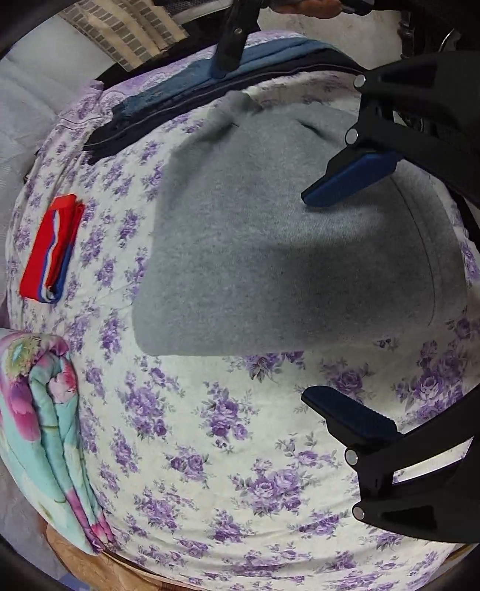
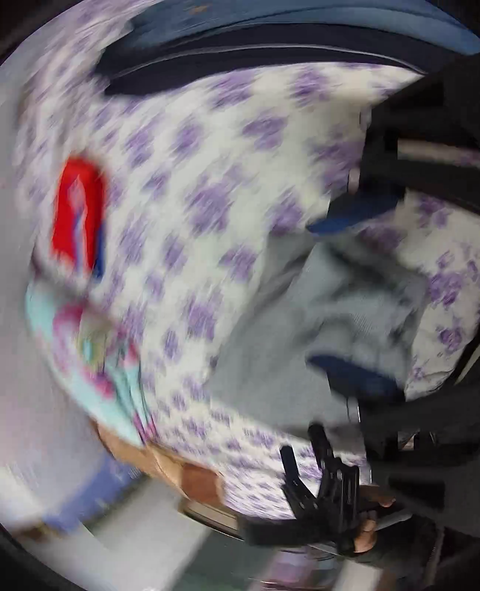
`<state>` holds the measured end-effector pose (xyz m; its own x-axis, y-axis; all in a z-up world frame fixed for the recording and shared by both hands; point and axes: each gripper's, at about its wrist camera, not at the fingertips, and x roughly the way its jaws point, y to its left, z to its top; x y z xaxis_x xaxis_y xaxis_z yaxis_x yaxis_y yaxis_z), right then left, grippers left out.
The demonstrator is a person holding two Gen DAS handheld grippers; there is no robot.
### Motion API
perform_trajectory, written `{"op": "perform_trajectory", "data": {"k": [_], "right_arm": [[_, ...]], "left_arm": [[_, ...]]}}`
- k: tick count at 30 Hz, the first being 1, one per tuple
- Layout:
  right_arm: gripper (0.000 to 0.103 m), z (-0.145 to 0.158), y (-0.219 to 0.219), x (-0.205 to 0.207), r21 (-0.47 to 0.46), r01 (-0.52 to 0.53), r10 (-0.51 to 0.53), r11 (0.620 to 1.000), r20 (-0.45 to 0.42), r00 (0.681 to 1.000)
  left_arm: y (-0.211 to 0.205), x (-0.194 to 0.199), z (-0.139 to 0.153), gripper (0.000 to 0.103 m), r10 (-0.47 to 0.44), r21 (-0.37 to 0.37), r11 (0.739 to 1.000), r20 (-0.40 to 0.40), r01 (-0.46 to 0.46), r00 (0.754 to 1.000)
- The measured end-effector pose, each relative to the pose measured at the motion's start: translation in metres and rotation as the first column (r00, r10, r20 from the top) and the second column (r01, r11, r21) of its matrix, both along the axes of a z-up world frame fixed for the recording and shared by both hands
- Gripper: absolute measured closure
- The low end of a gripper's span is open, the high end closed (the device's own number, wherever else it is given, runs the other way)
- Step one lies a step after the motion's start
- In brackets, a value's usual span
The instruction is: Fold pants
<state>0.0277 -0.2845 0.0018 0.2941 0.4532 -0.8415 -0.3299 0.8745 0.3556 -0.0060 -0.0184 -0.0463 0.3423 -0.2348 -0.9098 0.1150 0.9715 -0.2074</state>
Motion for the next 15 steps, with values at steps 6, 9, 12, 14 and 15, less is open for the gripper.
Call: {"op": "perform_trajectory", "data": {"k": [6, 9, 12, 14, 15], "right_arm": [[0.099, -0.033, 0.087, 0.017, -0.129, -0.163, 0.162, 0.978, -0.013, 0.987], [0.100, -0.084, 0.095, 0.036, -0.415, -0.110, 0.129, 0.903, 0.016, 0.992], [0.098, -0.090, 0.098, 0.032, -0.430, -0.148, 0.181, 0.890, 0.037, 0.983], [0.098, -0.083, 0.089, 0.036, -0.363, -0.145, 0.158, 0.920, 0.006, 0.987], [0.096, -0.079, 0.081, 0.037, -0.320, -0.137, 0.141, 0.937, -0.011, 0.990]], "left_arm": [[-0.009, -0.001, -0.019, 0.005, -0.025, 0.042, 0.999, -0.050, 0.027, 0.998], [-0.011, -0.002, -0.051, 0.004, -0.042, 0.045, 0.998, -0.161, 0.050, 0.986], [0.004, -0.005, -0.060, 0.004, 0.038, -0.068, 0.996, -0.198, -0.052, 0.980], [0.007, -0.008, -0.058, 0.004, 0.026, -0.072, 0.997, -0.184, -0.040, 0.983], [0.009, -0.008, -0.057, 0.004, 0.021, -0.078, 0.996, -0.190, -0.036, 0.982]]}}
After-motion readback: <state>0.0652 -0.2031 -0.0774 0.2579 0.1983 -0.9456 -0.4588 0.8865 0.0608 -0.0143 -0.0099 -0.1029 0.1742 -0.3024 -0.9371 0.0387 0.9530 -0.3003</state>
